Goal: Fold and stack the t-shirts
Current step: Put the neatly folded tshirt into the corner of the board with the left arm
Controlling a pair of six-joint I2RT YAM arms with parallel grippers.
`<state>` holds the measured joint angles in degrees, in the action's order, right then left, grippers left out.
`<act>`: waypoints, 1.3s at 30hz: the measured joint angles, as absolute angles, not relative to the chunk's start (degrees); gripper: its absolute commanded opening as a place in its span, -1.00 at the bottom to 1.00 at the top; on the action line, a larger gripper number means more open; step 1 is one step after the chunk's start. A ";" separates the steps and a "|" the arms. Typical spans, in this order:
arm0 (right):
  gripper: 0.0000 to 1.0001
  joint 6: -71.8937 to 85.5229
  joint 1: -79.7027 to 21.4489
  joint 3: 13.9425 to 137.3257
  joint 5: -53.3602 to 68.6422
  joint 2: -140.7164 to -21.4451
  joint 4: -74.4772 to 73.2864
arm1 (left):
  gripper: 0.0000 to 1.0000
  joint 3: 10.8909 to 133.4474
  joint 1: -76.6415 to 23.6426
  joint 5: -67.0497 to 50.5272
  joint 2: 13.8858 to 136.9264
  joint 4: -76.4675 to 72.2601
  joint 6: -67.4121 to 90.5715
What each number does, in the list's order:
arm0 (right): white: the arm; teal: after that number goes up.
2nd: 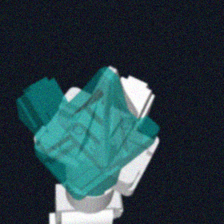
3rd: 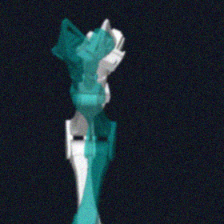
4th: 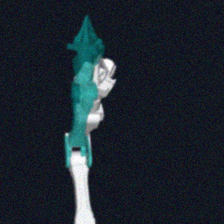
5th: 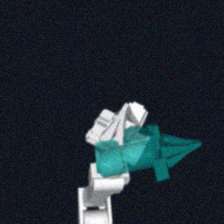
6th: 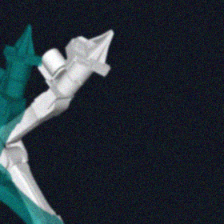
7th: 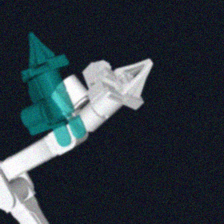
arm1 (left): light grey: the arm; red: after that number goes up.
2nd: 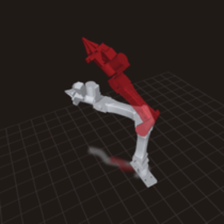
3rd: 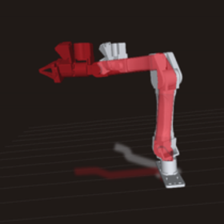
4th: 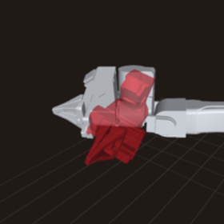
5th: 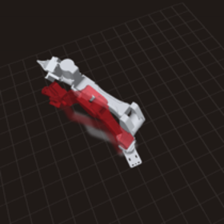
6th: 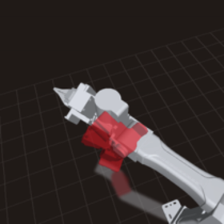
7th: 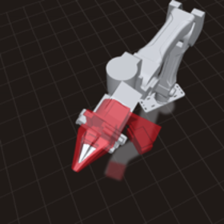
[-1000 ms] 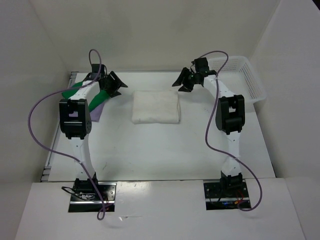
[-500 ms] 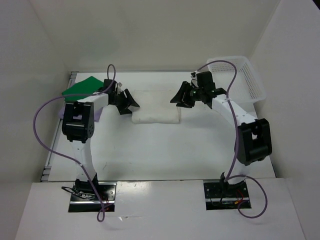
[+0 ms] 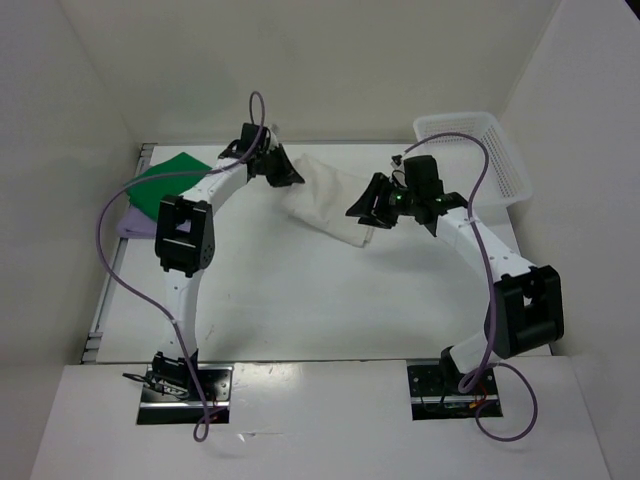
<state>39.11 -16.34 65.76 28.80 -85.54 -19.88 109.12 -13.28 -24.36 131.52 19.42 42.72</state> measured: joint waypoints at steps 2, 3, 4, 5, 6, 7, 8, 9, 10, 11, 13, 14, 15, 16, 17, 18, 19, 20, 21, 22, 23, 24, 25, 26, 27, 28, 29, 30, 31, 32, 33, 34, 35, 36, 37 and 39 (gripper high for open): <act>0.11 39.07 -15.81 65.04 29.04 -84.27 -19.84 | -0.97 113.67 -12.78 -24.69 130.80 19.94 42.70; 0.11 39.03 -15.40 64.79 29.17 -83.88 -19.86 | -0.97 114.52 -11.84 -24.82 129.60 19.97 42.70; 0.11 38.89 -14.94 64.60 29.30 -83.68 -19.86 | -0.97 114.43 -10.50 -25.17 128.01 20.18 42.68; 0.11 38.74 -14.63 64.34 29.54 -83.53 -19.88 | -1.00 113.47 -8.71 -25.47 125.95 20.12 42.65; 0.15 38.63 -14.37 63.96 29.69 -83.44 -19.86 | -1.00 111.79 -6.11 -25.78 123.28 20.01 42.68; 0.15 38.57 -14.17 63.40 29.87 -83.35 -19.75 | -1.00 109.30 -3.51 -25.89 120.70 19.07 42.68; 0.15 38.46 -14.09 62.81 30.17 -83.26 -19.79 | -0.77 105.43 -0.19 -25.80 117.27 17.80 42.96; 0.15 38.30 -14.09 62.19 30.68 -83.20 -19.79 | -0.56 101.49 3.81 -25.89 113.97 17.08 43.68; 0.15 38.19 -14.11 61.78 31.11 -83.20 -19.90 | -0.19 97.56 8.03 -25.85 111.00 15.86 44.12; 0.18 38.02 -14.11 61.39 31.68 -83.20 -19.90 | 0.19 93.73 11.94 -25.87 108.49 14.02 44.51; 0.25 37.78 -14.37 61.28 32.56 -83.29 -19.97 | 0.97 83.90 21.87 -25.91 103.68 9.96 46.02; 0.25 37.74 -14.59 61.25 32.86 -83.29 -19.94 | 1.00 80.40 25.78 -26.02 102.56 9.34 46.63; 0.25 37.58 -14.98 61.04 33.28 -83.29 -19.75 | 1.00 77.06 29.04 -26.35 101.82 8.45 47.35; 0.27 37.54 -15.49 60.73 33.56 -83.29 -19.53 | 1.00 73.56 31.97 -26.55 101.03 8.29 47.88; 0.27 37.43 -16.01 60.20 33.87 -83.29 -19.20 | 1.00 69.80 34.15 -26.39 100.14 8.67 48.07; 0.30 37.39 -16.51 59.44 34.09 -83.29 -18.87 | 1.00 66.76 34.98 -26.22 98.91 9.67 48.29; 0.35 37.34 -17.06 58.59 34.30 -83.29 -18.74 | 1.00 63.81 34.96 -25.76 96.77 10.70 48.45; 0.38 37.39 -17.52 57.76 34.46 -83.29 -18.70 | 1.00 61.87 34.37 -25.30 94.54 11.70 48.51; 0.42 37.32 -17.87 56.93 34.52 -83.29 -18.63 | 1.00 60.36 33.23 -24.91 91.29 13.19 48.58; 0.46 37.28 -18.31 56.16 34.59 -83.29 -18.68 | 1.00 59.66 31.90 -24.23 87.53 14.24 48.51; 0.87 37.21 -18.76 55.57 34.63 -83.31 -18.70 | 1.00 59.61 30.70 -23.51 83.81 14.74 48.42; 0.98 37.52 -19.11 55.22 34.70 -83.37 -18.72 | 1.00 59.64 29.41 -23.07 80.25 14.52 48.38; 1.00 37.17 -19.44 55.02 34.63 -83.37 -18.68 | 1.00 59.66 28.03 -22.50 76.49 14.24 48.29; 1.00 37.01 -19.77 54.94 34.54 -83.40 -18.68 | 1.00 59.66 26.74 -22.11 73.32 14.06 48.18; 1.00 36.93 -20.10 54.94 34.22 -83.40 -18.68 | 1.00 59.64 25.23 -21.71 70.32 13.85 47.97; 1.00 36.77 -20.36 54.94 33.98 -83.40 -18.68 | 1.00 59.61 23.94 -21.58 68.66 13.74 47.90; 1.00 36.62 -20.69 54.94 33.63 -83.40 -18.72 | 1.00 59.44 21.82 -21.21 67.61 13.58 47.79; 1.00 36.49 -21.02 54.94 33.19 -83.40 -18.81 | 1.00 58.96 19.79 -21.17 67.09 13.34 47.64; 1.00 36.38 -21.41 54.94 32.82 -83.40 -18.85 | 1.00 58.35 17.04 -21.23 66.94 13.52 47.29; 1.00 36.25 -21.78 54.94 32.56 -83.40 -18.87 | 1.00 57.60 14.44 -21.58 67.55 13.87 46.85; 1.00 36.10 -22.17 54.94 32.29 -83.37 -18.90 | 1.00 56.90 12.23 -22.20 68.47 14.35 46.78; 1.00 36.03 -22.57 54.94 31.99 -83.37 -18.92 | 1.00 56.27 9.69 -22.85 69.65 15.07 46.68; 1.00 35.97 -22.94 54.94 31.77 -83.35 -18.96 | 1.00 56.03 7.90 -23.64 70.63 15.68 46.72; 1.00 35.90 -23.33 54.94 31.64 -83.18 -19.07 | 1.00 56.01 6.63 -24.47 71.50 15.88 46.74; 1.00 35.86 -23.59 54.94 31.48 -82.87 -19.31 | 1.00 56.03 5.65 -25.23 72.20 15.51 46.78; 1.00 35.81 -23.83 54.94 30.98 -82.00 -19.73 | 1.00 56.82 4.58 -27.40 73.69 14.44 46.98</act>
